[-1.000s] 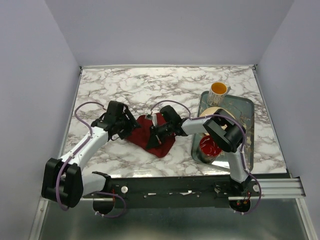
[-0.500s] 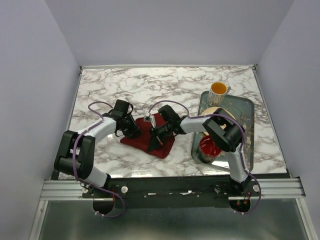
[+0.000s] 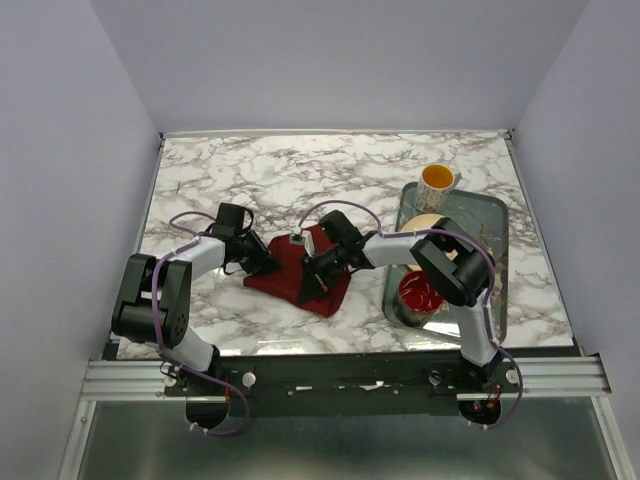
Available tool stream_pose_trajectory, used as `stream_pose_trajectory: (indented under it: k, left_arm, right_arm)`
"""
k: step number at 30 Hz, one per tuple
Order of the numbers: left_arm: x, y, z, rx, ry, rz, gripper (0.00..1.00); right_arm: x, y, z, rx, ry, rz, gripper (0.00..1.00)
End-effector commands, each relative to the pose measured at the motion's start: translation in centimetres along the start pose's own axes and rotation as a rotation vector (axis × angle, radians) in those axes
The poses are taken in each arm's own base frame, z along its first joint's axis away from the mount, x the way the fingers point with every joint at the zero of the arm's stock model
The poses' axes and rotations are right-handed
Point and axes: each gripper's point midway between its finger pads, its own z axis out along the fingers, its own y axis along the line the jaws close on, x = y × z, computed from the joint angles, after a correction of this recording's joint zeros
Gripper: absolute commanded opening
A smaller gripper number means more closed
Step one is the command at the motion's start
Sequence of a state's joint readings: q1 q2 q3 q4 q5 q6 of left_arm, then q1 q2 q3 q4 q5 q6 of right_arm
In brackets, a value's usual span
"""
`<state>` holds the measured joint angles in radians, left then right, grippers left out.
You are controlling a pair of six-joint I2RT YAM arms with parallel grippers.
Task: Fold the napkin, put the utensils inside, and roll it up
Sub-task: Roll the napkin with the utensil
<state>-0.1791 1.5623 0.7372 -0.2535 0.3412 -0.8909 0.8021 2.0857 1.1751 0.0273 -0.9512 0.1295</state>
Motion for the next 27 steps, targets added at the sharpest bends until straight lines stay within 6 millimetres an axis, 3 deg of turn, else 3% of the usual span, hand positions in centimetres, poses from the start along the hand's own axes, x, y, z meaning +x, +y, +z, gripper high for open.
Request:
stream_pose_trajectory:
  k: [1, 5, 8, 14, 17, 19, 23, 24, 27]
  left_arm:
    - [0.7, 4.8, 1.4, -0.148, -0.013, -0.025, 0.31]
    - [0.8, 5.0, 1.4, -0.152, -0.004, -0.043, 0.31]
    - [0.7, 4.9, 1.4, -0.154, -0.008, -0.052, 0.31]
    - [0.1, 4.6, 1.4, -0.154, -0.022, -0.027, 0.31]
    - [-0.6, 4.3, 0.7, -0.17, -0.037, 0.008, 0.35]
    - [-1.0, 3.8, 0.0, -0.172, -0.048, 0.029, 0.38]
    - [-2.0, 2.5, -2.5, -0.172, -0.11, 0.066, 0.58]
    - [-2.5, 1.5, -3.8, -0.148, -0.148, 0.081, 0.6]
    - [-2.4, 1.3, -6.9, -0.154, -0.207, 0.097, 0.61]
  right_arm:
    - [0.6, 0.2, -1.1, 0.086, 0.016, 0.017, 0.01]
    - [0.1, 1.6, -1.3, 0.051, 0.008, 0.015, 0.01]
    - [0.8, 1.6, -1.2, 0.05, 0.016, 0.041, 0.0]
    - [2.8, 0.5, -0.5, 0.045, 0.022, 0.093, 0.01]
    - [3.6, -0.1, 0.0, 0.041, 0.028, 0.127, 0.01]
    - [4.2, -0.6, 0.2, 0.048, 0.035, 0.15, 0.01]
    - [4.4, -0.8, 0.6, 0.043, 0.037, 0.166, 0.01]
    - [4.2, -0.9, 0.5, 0.044, 0.034, 0.165, 0.01]
    - [4.3, -1.1, 0.6, 0.042, 0.036, 0.177, 0.01]
